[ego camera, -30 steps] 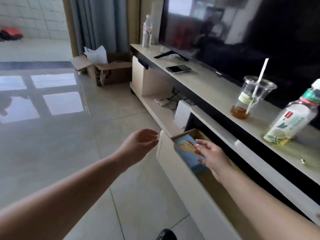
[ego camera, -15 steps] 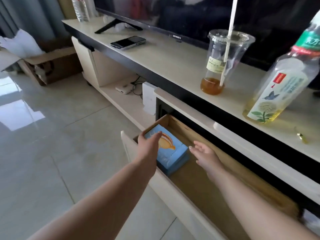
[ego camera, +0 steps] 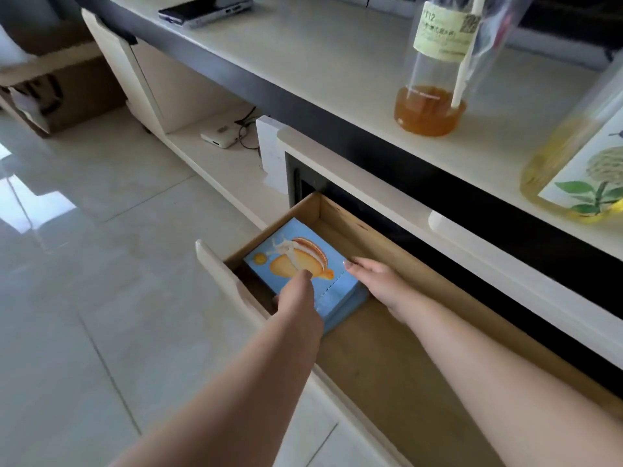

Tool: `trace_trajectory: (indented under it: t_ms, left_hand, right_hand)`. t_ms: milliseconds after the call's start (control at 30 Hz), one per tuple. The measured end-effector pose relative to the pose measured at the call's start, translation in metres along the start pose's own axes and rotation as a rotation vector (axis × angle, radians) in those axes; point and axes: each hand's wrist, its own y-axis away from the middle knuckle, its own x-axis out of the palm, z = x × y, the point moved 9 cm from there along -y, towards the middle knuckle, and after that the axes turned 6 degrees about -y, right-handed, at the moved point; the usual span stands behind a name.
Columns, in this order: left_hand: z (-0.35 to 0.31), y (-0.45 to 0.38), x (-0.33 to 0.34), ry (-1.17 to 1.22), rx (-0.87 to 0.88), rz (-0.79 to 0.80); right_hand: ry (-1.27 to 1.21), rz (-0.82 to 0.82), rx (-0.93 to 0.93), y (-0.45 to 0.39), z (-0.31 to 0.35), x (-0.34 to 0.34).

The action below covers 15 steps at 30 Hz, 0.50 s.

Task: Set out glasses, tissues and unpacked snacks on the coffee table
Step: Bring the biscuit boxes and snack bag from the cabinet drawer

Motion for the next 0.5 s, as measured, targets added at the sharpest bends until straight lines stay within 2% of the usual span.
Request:
trace_trajectory:
  t_ms: [67,233,433,500]
  left_hand:
    - [-0.001,-0.006,0.005,-0.004,0.037,0.04]
    - [-0.001,-0.005,0.005,-0.046,0.075,0.029]
    - [-0.006,0.028,0.001,0.035,-0.026,0.043]
    - [-0.012,0.046,-0.004,0.07,0.004,0.052]
  right_hand:
    - [0.001,0.023,0.028,-0.001,-0.005,0.003]
    - [-0.087,-0.039,0.012,-0.003,-0.008,-0.004]
    - [-0.167,-0.093,-0.054,0.022,0.024,-0.015]
    - [-0.189,-0.109,-0.087,0.036,0.039,-0.018]
